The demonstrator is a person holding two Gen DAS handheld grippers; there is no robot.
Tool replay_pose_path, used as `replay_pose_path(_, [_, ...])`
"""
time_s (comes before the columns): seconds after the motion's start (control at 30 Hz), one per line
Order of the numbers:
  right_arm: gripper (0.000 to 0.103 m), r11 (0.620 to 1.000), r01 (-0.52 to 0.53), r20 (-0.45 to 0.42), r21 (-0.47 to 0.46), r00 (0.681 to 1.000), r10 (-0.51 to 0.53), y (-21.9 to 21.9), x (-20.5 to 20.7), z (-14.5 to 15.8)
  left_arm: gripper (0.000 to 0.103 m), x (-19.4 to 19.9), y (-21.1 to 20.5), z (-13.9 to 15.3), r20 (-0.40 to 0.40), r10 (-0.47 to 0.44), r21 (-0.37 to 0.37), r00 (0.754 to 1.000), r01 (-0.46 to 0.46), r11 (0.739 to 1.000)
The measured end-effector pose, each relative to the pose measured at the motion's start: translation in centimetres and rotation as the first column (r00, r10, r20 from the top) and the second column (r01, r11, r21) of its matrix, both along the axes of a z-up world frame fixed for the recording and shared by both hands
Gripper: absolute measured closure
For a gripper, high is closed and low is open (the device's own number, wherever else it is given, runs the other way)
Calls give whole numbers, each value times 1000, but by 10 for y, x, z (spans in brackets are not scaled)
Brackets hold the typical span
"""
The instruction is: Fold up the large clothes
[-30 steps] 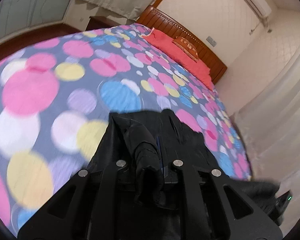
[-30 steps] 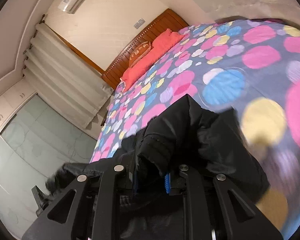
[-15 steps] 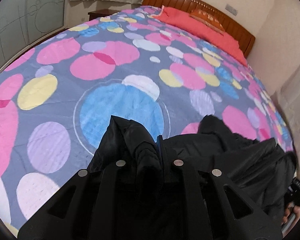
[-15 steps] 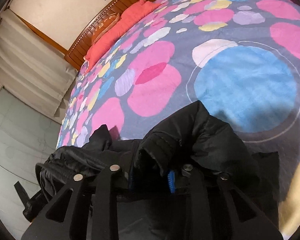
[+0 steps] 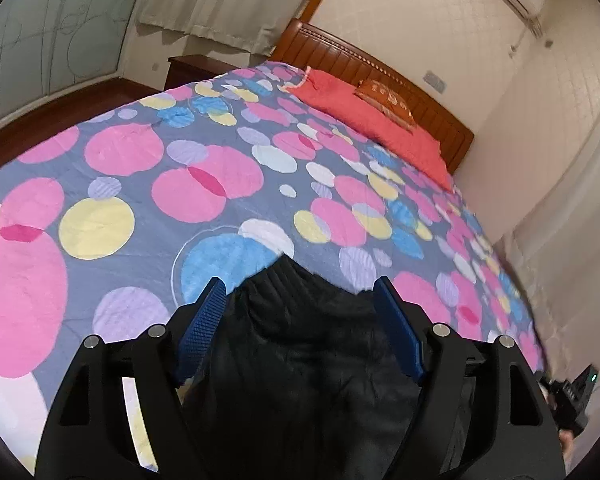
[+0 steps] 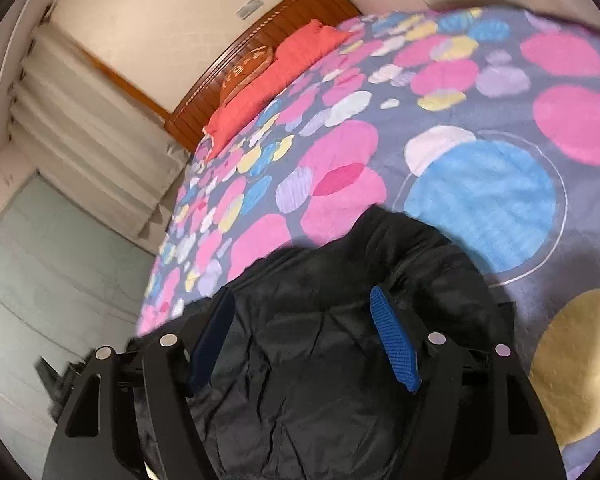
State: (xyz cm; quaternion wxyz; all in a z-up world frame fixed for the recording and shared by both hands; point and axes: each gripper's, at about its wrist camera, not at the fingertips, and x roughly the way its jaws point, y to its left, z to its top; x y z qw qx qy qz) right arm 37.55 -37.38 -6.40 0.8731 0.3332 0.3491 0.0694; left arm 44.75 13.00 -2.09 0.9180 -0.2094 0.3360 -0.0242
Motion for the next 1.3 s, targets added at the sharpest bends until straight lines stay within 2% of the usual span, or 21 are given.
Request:
replay_pose_path(0.07, [37, 993, -14, -17, -114, 1000, 12, 23, 5, 2, 28, -1, -19, -6, -22, -43, 76, 999, 44, 996])
replay_pose_path(0.1, [47, 984, -41, -31, -172, 999, 36, 39, 12, 2, 28, 0, -27, -10, -30, -58, 105, 998, 61, 993])
replay_pose_path(0.13, [48, 978, -61, -45, -199, 998, 53, 49, 17, 1, 28, 2, -38, -15, -41, -75, 145, 996, 80, 986])
replay_pose_path(0.17, [48, 972, -83, -55, -220, 996, 73, 60, 23, -1, 29, 6, -49, -21, -53, -88, 177, 995, 96, 980])
replay_pose_path(0.27, [48, 945, -152, -59, -288, 988, 141, 98, 42, -5, 29, 19, -70, -37, -82, -110, 204, 991, 124, 971])
replay_pose_path(0.33, [48, 920, -178, -62, -348, 984, 167, 120, 53, -8, 29, 30, -81, -47, -97, -87, 243, 991, 108, 964])
replay_pose_path(0.47, [48, 838, -212, -119, -503, 977, 176, 153, 71, -31, 26, 52, -91, -77, -168, -48, 317, 985, 100, 943])
replay_pose_path(0.5, [43, 820, -225, -143, -526, 974, 176, 158, 74, -41, 26, 55, -92, -85, -189, -45, 326, 981, 106, 940])
replay_pose_path(0.6, [43, 818, -213, -149, -534, 976, 157, 158, 76, -54, 22, 62, -93, -101, -201, -28, 333, 979, 95, 938])
replay_pose_path(0.73, [43, 828, -219, -156, -516, 975, 161, 154, 72, -45, 24, 62, -98, -96, -225, -29, 367, 974, 113, 923])
replay_pose_path(0.8, [43, 854, -203, -124, -479, 979, 163, 142, 63, -32, 24, 53, -88, -82, -224, -50, 306, 973, 119, 945])
replay_pose_path(0.87, [43, 866, -148, -77, -478, 989, 127, 124, 54, -17, 24, 45, -76, -66, -165, -57, 258, 985, 99, 961])
replay_pose_path(0.93, [43, 842, -95, -62, -531, 995, 73, 103, 52, -10, 24, 43, -65, -56, -117, -26, 286, 993, 59, 956])
replay_pose_path(0.97, [43, 826, -74, -73, -559, 997, 39, 93, 55, -11, 24, 46, -60, -57, -117, -10, 311, 993, 47, 949])
replay_pose_path(1.07, [43, 810, -55, -121, -585, 992, -20, 73, 62, -27, 23, 59, -47, -73, -175, 37, 333, 984, 23, 943])
replay_pose_path(1.17, [38, 842, -83, -179, -534, 984, -16, 61, 73, -55, 14, 70, -35, -104, -269, 44, 288, 962, 37, 957])
replay_pose_path(1.23, [37, 845, -77, -177, -529, 984, -21, 62, 77, -62, 10, 72, -30, -115, -274, 63, 255, 960, 9, 967])
replay_pose_path(1.3, [36, 836, -75, -174, -543, 984, -26, 65, 78, -64, 8, 74, -33, -118, -272, 75, 276, 959, 3, 961])
